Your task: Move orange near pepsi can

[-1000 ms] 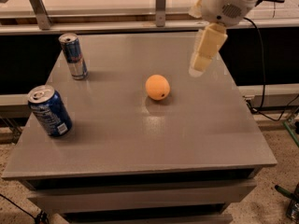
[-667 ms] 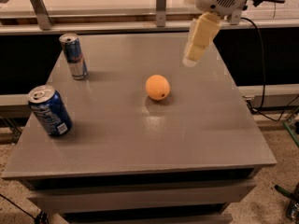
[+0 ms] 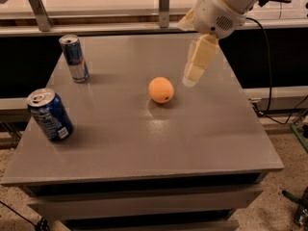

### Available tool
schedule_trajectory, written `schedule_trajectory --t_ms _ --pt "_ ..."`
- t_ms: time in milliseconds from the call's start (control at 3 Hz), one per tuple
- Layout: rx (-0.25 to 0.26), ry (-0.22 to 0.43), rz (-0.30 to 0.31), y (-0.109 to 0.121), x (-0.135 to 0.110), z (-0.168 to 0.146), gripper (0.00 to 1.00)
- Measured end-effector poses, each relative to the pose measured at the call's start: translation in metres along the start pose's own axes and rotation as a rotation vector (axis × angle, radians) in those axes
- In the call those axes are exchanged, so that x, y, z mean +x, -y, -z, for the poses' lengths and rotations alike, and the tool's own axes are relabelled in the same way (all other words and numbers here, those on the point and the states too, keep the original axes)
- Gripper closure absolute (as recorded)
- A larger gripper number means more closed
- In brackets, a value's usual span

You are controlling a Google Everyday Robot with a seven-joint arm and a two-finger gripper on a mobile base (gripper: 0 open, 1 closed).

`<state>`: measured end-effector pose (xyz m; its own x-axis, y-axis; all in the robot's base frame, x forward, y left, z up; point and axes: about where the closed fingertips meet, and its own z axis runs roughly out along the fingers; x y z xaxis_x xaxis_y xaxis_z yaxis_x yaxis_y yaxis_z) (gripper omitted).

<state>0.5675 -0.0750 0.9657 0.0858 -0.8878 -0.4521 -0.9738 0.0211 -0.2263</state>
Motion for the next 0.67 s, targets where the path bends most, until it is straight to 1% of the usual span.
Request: schedule_trajectory --t_ms 333,667 --pt "-0.11 0.105 0.034 -0.025 -0.007 -0.035 0.0" --pt "-0.176 0.162 0.063 -0.04 -0.015 -0.065 0.0"
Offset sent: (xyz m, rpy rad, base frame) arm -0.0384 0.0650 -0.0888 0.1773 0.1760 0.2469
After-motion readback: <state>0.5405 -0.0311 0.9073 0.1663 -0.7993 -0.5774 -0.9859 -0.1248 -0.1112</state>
